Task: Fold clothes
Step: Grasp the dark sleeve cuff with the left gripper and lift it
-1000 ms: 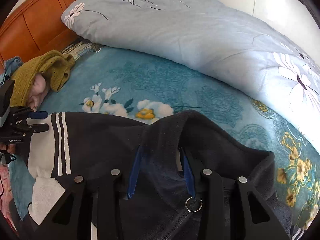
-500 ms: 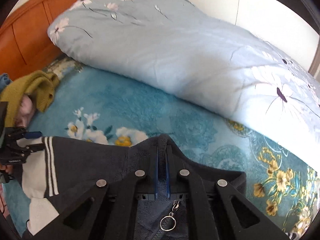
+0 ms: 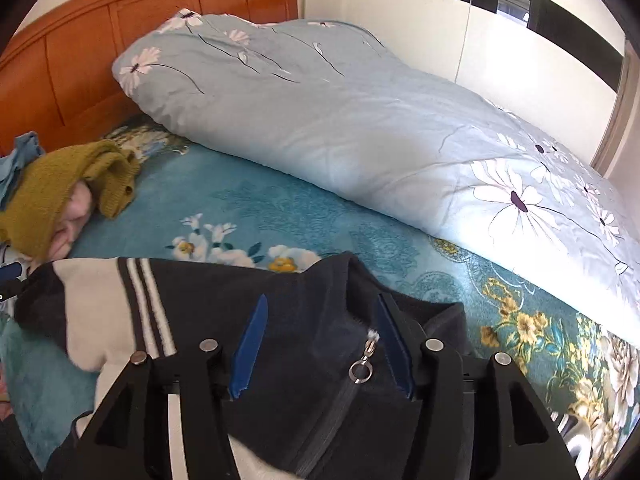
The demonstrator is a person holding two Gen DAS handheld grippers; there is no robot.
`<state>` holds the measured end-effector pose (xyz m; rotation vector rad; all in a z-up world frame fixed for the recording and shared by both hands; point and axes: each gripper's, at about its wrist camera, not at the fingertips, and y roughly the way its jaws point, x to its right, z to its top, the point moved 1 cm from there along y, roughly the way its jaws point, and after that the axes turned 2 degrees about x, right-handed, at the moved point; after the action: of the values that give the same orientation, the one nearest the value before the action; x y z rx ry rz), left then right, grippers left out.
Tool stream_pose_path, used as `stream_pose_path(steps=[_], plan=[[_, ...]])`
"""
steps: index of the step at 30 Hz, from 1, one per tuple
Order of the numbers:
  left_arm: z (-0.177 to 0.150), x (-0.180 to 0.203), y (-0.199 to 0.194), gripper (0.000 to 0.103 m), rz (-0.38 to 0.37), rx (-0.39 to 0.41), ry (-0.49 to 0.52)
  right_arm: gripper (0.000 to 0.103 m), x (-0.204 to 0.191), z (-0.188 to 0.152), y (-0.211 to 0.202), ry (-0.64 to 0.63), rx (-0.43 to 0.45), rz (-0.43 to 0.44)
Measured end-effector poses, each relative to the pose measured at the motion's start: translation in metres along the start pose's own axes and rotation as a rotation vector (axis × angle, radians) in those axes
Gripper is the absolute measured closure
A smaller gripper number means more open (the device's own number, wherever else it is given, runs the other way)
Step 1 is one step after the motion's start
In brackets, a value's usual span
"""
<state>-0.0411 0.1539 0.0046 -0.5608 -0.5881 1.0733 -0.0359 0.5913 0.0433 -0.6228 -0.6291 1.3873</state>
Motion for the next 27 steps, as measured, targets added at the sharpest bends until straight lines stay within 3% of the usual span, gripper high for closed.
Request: stream_pose_path(steps=[5, 9, 14, 16, 21, 22, 24, 27], plan=[[-0.055, -0.047, -0.032, 0.050, 0.088, 0.015, -0.215, 0.042, -0.038, -0.058, -0.049, 0.050, 0.064, 0.073], [-0.078, -0.071, -0.028, 0.050, 0.048, -0.008, -0.420, 0.018, -0.062, -0.105, -0.069, 0.118, 0.060, 0.098], [-0.081, -0.083, -0.008, 0.050, -0.029, -0.007, -0.603, 0.016, -0.092, -0.137, -0.088, 0.091, 0.038, 0.114], [-0.082, -0.087, 0.005, 0.050, -0.058, -0.017, -0.676, 0.006, -0.097, -0.143, -0.095, 0.077, 0.041, 0.101], [-0.087, -0.097, 0.029, 0.053, -0.085, -0.017, -0.827, 0.001, -0.095, -0.151, -0.114, 0.063, 0.056, 0.088], [-0.088, -0.099, 0.031, 0.055, -0.093, -0.005, -0.855, 0.000, -0.094, -0.153, -0.116, 0.061, 0.058, 0.093], [-0.089, -0.103, 0.034, 0.081, -0.100, 0.008, -0.891, 0.000, -0.091, -0.156, -0.120, 0.056, 0.065, 0.083], [-0.085, -0.106, 0.035, 0.093, -0.068, 0.022, -0.905, 0.000, -0.084, -0.161, -0.123, 0.057, 0.071, 0.062]])
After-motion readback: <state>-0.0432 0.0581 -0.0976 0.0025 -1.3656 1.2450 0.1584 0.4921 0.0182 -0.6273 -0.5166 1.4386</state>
